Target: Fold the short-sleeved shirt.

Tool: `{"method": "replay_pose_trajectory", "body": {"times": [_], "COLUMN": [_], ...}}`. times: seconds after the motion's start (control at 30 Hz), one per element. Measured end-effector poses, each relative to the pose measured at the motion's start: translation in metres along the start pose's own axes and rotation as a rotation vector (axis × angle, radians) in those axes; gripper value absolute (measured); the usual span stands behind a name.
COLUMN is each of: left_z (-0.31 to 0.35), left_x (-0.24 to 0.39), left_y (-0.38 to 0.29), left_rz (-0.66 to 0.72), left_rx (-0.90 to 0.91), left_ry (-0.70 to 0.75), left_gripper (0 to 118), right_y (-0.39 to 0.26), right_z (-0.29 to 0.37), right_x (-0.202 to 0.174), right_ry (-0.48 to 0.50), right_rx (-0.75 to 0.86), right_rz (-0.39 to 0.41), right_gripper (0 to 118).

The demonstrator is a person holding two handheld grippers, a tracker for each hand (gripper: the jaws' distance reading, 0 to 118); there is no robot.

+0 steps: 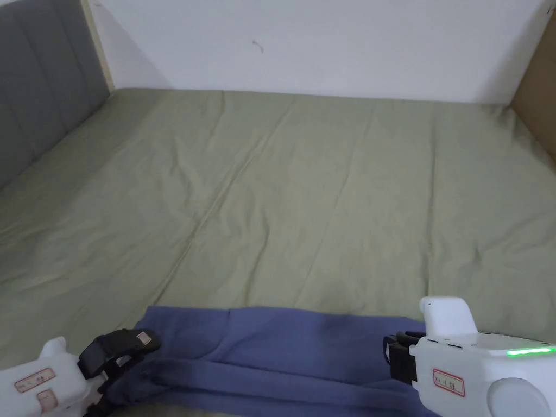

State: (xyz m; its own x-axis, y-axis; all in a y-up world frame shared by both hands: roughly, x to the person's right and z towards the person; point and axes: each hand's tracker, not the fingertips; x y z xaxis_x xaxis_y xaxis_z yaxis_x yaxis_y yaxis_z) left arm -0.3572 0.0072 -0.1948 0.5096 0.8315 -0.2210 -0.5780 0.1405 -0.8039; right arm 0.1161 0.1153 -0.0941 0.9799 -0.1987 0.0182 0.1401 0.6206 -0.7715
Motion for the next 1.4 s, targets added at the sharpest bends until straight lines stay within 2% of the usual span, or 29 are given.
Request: {"method": "replay_pose_trajectory", "body": {"times": [0.03, 0.07, 0.13, 0.2, 0.27, 0.4, 0.57, 0.7, 0.8, 0.83, 0.87, 0.93, 0.97, 1.07, 1.1, 1.2, 1.3, 1.4], "left_z": [-0.005, -0.007, -0.006, -0.018, -0.014, -0.01, -0.024, -0.065, -0.106, -0.122, -0.138, -0.16, -0.165, -0.158, -0.152, -0.125, -0.131, -0.145], "left_x": [-0.001, 0.0, -0.003, -0.011, 0.005, 0.07, 0.19, 0.24, 0.254, 0.252, 0.248, 0.242, 0.238, 0.235, 0.233, 0.232, 0.213, 0.196], "left_y": [0.002, 0.002, 0.007, 0.01, 0.002, -0.006, -0.063, -0.128, -0.183, -0.196, -0.206, -0.217, -0.218, -0.206, -0.198, -0.173, -0.158, -0.164], "left_rz": [-0.023, -0.022, 0.001, 0.051, 0.006, -0.252, -0.661, -0.836, -0.91, -0.932, -0.932, -0.903, -0.877, -0.855, -0.85, -0.806, -0.776, -0.71], "left_rx": [0.001, 0.014, 0.046, -0.022, 0.027, 0.045, -0.004, -0.193, -0.261, -0.28, -0.316, -0.408, -0.426, -0.383, -0.365, -0.248, -0.197, -0.322], "left_ry": [0.028, 0.035, 0.079, 0.107, 0.125, 0.2, 0.107, -0.042, -0.069, -0.055, -0.056, -0.008, 0.0, 0.011, 0.001, 0.029, 0.156, 0.124], "left_gripper": [107, 91, 8, 8, 8, 8, 8, 8, 12, 28, 51, 105, 109, 105, 97, 1, 1, 1], "right_y": [-0.002, -0.004, -0.008, -0.011, -0.013, -0.018, -0.027, -0.036, -0.046, -0.049, -0.053, -0.061, -0.064, -0.073, -0.075, -0.08, -0.081, -0.081], "right_z": [-0.001, -0.001, 0.0, 0.002, 0.005, 0.016, 0.033, 0.043, 0.05, 0.052, 0.056, 0.062, 0.065, 0.073, 0.075, 0.076, 0.069, 0.062], "right_x": [0.002, 0.004, 0.01, 0.013, 0.018, 0.037, 0.06, 0.082, 0.1, 0.107, 0.111, 0.117, 0.12, 0.13, 0.132, 0.135, 0.132, 0.127], "right_ry": [-0.001, 0.001, 0.014, 0.021, 0.013, 0.004, -0.023, -0.041, -0.057, -0.061, -0.074, -0.104, -0.123, -0.137, -0.138, -0.139, -0.134, -0.111], "right_rx": [-0.008, -0.016, -0.026, -0.032, -0.033, -0.024, 0.005, 0.024, 0.031, 0.027, 0.024, 0.019, 0.013, 0.017, 0.021, 0.025, 0.023, 0.016], "right_rz": [-0.005, -0.015, -0.049, -0.069, -0.079, -0.116, -0.167, -0.232, -0.273, -0.281, -0.284, -0.275, -0.275, -0.294, -0.31, -0.329, -0.338, -0.342], "right_gripper": [0, 0, 0, 0, 0, 0, 0, 0, 0, 0, 0, 0, 0, 0, 0, 0, 0, 0]}}
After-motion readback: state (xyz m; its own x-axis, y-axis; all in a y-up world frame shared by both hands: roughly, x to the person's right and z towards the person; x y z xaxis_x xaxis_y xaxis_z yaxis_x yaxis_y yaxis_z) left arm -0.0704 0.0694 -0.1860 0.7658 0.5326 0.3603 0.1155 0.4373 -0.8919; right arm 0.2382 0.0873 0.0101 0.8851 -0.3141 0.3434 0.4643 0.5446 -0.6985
